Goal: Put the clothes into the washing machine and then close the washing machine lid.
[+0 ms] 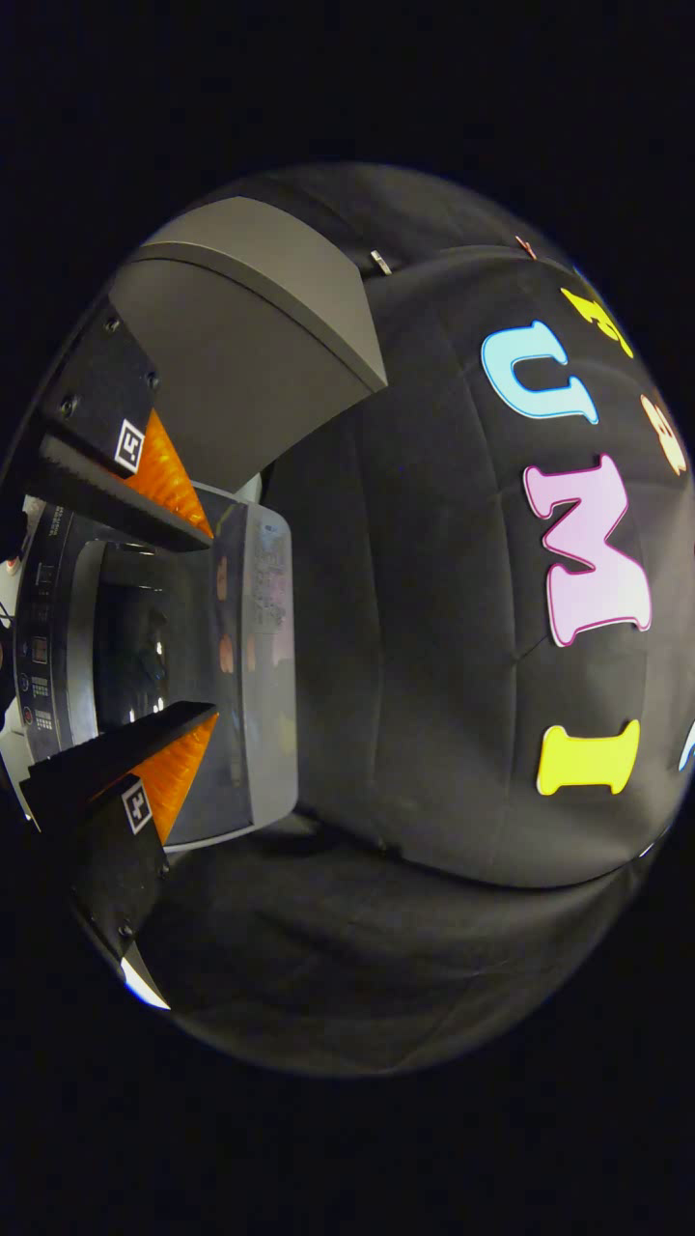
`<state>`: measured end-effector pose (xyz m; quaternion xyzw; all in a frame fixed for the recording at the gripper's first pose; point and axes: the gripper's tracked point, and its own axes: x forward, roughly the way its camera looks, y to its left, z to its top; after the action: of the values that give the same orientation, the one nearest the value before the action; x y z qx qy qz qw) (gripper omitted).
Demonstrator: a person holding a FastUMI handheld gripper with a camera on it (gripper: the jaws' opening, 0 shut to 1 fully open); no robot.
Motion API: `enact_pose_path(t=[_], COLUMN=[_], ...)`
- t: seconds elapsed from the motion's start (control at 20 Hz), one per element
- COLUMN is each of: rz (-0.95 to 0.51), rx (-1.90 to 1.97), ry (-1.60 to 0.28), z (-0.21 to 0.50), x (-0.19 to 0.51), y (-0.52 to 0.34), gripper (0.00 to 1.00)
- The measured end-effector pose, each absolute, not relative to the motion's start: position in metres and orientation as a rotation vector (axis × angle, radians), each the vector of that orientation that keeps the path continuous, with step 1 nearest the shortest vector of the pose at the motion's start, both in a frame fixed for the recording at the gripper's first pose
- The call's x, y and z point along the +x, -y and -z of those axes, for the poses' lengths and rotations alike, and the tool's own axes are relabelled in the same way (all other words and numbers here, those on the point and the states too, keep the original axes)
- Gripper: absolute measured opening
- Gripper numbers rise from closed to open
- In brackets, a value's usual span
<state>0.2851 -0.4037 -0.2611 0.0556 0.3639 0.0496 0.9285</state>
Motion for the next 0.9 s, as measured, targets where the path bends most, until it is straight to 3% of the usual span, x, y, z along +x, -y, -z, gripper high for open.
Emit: enact_pose_path(t=[0.55,0.9], rz=[-0.075,-0.029], rx=[0.087,0.033], ry=[-0.131,-0.027], z=[0.066,0.026], x=[0.337,0.295], y=[0.351,0.339], gripper=[0.98,0.98])
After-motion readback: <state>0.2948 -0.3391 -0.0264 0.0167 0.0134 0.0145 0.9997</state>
